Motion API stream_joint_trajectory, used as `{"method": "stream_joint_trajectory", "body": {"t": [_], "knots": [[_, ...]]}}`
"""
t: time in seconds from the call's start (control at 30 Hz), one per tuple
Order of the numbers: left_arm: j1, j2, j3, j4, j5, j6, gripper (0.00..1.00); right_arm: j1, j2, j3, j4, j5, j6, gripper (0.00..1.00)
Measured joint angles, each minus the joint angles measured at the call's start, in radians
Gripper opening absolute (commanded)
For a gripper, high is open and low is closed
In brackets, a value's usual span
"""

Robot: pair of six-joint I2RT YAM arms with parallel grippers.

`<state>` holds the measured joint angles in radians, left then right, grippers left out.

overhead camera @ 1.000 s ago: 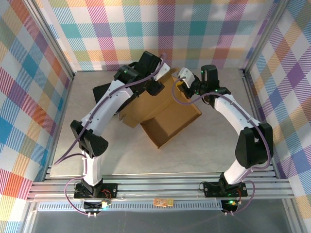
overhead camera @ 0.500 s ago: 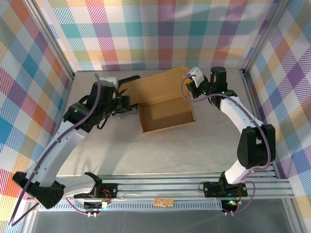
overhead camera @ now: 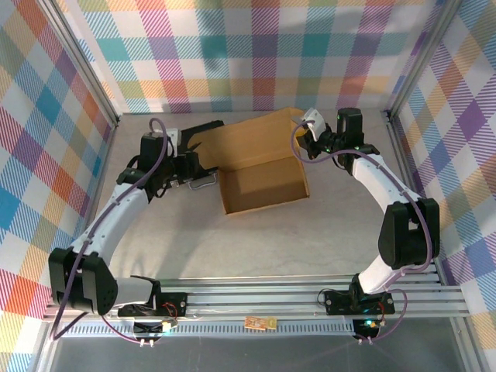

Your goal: Fold the paper box

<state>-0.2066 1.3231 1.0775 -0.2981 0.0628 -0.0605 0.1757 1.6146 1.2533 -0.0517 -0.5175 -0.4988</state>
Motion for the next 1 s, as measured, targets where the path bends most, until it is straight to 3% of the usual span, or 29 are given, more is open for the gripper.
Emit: {"method": "stream_joint_trajectory", "body": {"t": [0.13,0.3,0.43,1.0], "knots": [[0.0,0.066,0.0,0.093,0.078,0.034,0.7,0.0,0.002,0.0,-0.002,-0.009,0.013,0.0],[0.0,0.147,0.026,0.136,0.138,0.051,0.58,0.0,0.019,0.0,-0.005,-0.015,0.014,0.0],[-0.001,0.174,0.05,0.153,0.14,0.035,0.45,0.0,0.033,0.001,-0.014,-0.015,0.021,0.0],[-0.092,0.216,0.098,0.131,0.047,-0.082,0.35,-0.006,0.047,0.002,0.01,0.009,0.081,0.0]]}}
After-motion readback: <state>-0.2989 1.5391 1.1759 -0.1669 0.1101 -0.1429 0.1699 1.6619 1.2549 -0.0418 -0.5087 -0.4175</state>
